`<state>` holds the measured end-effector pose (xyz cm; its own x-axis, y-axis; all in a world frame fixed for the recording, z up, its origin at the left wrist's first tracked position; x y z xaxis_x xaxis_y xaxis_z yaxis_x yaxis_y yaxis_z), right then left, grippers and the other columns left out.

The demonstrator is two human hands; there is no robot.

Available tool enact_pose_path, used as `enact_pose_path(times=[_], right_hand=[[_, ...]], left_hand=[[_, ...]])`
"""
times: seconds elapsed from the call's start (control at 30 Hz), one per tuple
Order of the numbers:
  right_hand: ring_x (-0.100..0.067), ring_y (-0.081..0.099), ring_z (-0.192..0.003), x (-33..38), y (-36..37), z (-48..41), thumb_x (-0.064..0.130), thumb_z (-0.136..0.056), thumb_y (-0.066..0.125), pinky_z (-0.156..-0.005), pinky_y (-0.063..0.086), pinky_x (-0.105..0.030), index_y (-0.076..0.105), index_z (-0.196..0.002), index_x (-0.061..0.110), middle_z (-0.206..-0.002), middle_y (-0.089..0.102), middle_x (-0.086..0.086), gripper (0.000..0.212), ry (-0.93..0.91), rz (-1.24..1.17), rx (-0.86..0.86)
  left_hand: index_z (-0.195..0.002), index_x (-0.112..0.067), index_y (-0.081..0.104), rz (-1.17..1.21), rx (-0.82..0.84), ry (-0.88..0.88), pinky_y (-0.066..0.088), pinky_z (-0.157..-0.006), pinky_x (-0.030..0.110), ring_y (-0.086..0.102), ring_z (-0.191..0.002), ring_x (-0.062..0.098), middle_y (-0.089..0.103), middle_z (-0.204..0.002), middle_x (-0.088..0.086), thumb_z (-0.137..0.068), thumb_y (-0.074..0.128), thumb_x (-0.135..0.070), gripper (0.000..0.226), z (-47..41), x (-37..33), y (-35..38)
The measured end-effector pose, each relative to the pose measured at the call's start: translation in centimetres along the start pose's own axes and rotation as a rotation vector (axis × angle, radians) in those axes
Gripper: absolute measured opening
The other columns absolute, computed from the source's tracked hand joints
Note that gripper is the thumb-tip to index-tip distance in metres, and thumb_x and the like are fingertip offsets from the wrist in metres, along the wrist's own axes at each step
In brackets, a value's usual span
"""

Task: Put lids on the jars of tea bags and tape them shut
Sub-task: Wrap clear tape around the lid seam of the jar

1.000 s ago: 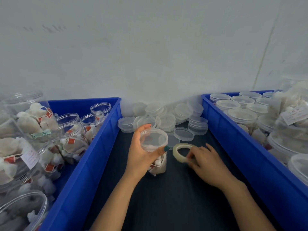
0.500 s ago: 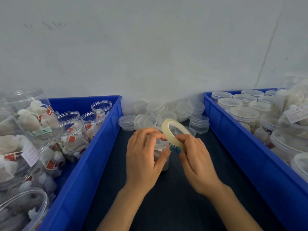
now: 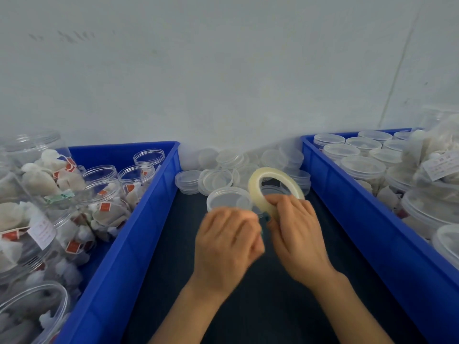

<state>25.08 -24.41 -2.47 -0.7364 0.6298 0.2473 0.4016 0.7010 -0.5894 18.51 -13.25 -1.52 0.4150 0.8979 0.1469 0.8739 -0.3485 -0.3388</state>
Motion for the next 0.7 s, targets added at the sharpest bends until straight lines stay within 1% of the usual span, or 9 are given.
enact_pose_path(times=[0.07, 0.13, 0.2, 0.27, 0.37, 0.47, 0.53, 0.63, 0.7], right_hand=[[-0.007, 0.052, -0.086, -1.6, -0.8, 0.0, 0.015, -0.094, 0.05, -0.081, 0.038, -0.028, 0.058, -0.113, 0.014, -0.096, 0.06, 0.008, 0.021, 0.062, 0.0, -0.048], [-0.005, 0.049, -0.088, -2.4, -1.4, 0.3, 0.012, -0.093, 0.055, -0.081, 0.038, -0.027, 0.057, -0.114, 0.015, -0.099, 0.058, 0.01, 0.022, 0.075, -0.005, -0.07], [-0.006, 0.05, -0.089, -1.8, -1.3, 0.4, 0.013, -0.093, 0.054, -0.084, 0.037, -0.026, 0.056, -0.115, 0.015, -0.098, 0.058, 0.009, 0.022, 0.023, 0.0, -0.063], [-0.01, 0.052, -0.086, -0.2, -0.8, 0.5, 0.015, -0.092, 0.051, -0.084, 0.035, -0.025, 0.054, -0.117, 0.015, -0.095, 0.058, 0.005, 0.025, -0.068, 0.009, -0.039], [-0.012, 0.053, -0.083, 1.7, 0.0, 0.7, 0.016, -0.092, 0.051, -0.084, 0.037, -0.027, 0.051, -0.119, 0.016, -0.094, 0.06, 0.005, 0.027, -0.189, 0.017, -0.004], [-0.012, 0.053, -0.083, 2.2, 0.3, 0.8, 0.016, -0.091, 0.052, -0.085, 0.038, -0.028, 0.051, -0.12, 0.017, -0.095, 0.061, 0.005, 0.028, -0.224, 0.044, 0.006], [-0.014, 0.054, -0.083, 1.8, 0.3, 0.8, 0.016, -0.091, 0.052, -0.084, 0.038, -0.029, 0.051, -0.119, 0.017, -0.095, 0.062, 0.004, 0.029, -0.222, 0.073, 0.0], [-0.017, 0.058, -0.084, 1.0, 0.3, 0.9, 0.018, -0.092, 0.05, -0.085, 0.039, -0.029, 0.053, -0.116, 0.017, -0.094, 0.063, 0.003, 0.024, -0.232, 0.115, 0.007], [-0.019, 0.062, -0.082, 0.0, 0.0, 1.0, 0.027, -0.098, 0.049, -0.088, 0.037, -0.031, 0.06, -0.105, 0.017, -0.09, 0.065, 0.003, 0.017, -0.236, 0.177, -0.003]], left_hand=[[-0.088, -0.019, 0.049, 0.031, -0.03, 0.057, 0.039, -0.077, 0.028, 0.053, -0.079, 0.015, 0.062, -0.083, -0.002, -0.089, 0.057, -0.019, 0.008, 0.1, -1.2, -0.3], [-0.085, -0.021, 0.046, 0.075, -0.044, -0.066, 0.034, -0.071, 0.025, 0.048, -0.075, 0.013, 0.059, -0.08, -0.002, -0.097, 0.049, -0.027, 0.014, -0.3, 0.1, -0.6], [-0.082, -0.021, 0.046, 0.077, -0.023, -0.223, 0.029, -0.068, 0.024, 0.042, -0.072, 0.012, 0.053, -0.077, -0.003, -0.104, 0.038, -0.042, 0.032, -0.5, 2.2, -0.7], [-0.082, -0.02, 0.051, 0.042, 0.05, -0.309, 0.029, -0.067, 0.026, 0.042, -0.073, 0.012, 0.052, -0.08, -0.004, -0.102, 0.034, -0.056, 0.045, -0.4, 3.4, -0.4], [-0.091, -0.022, 0.054, -0.024, 0.152, -0.32, 0.029, -0.07, 0.025, 0.045, -0.078, 0.011, 0.055, -0.088, -0.005, -0.101, 0.04, -0.056, 0.038, 0.2, 3.7, 0.3], [-0.089, -0.018, 0.059, -0.09, 0.126, -0.28, 0.029, -0.071, 0.025, 0.047, -0.078, 0.014, 0.058, -0.087, -0.002, -0.1, 0.048, -0.036, 0.024, 0.5, 3.6, 0.3], [-0.085, -0.015, 0.064, -0.134, 0.084, -0.198, 0.029, -0.072, 0.026, 0.049, -0.077, 0.016, 0.061, -0.084, 0.0, -0.1, 0.05, -0.026, 0.023, 0.3, 2.8, 0.0], [-0.076, -0.016, 0.068, -0.168, 0.02, -0.002, 0.035, -0.069, 0.028, 0.049, -0.075, 0.015, 0.065, -0.079, -0.002, -0.101, 0.052, -0.025, 0.031, 0.0, 1.0, -0.6], [-0.072, -0.018, 0.068, -0.192, -0.028, 0.114, 0.038, -0.067, 0.03, 0.049, -0.073, 0.014, 0.066, -0.076, -0.004, -0.097, 0.058, -0.024, 0.028, 0.2, 0.1, -1.1]])
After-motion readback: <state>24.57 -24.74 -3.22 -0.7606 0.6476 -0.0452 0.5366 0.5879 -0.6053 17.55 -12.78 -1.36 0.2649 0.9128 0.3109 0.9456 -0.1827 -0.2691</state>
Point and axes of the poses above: each hand's wrist, its own z-axis away from the middle knuckle, its own y-axis out of the palm, x = y × z, the point moved 8 cm from there along -z, towards the middle knuckle
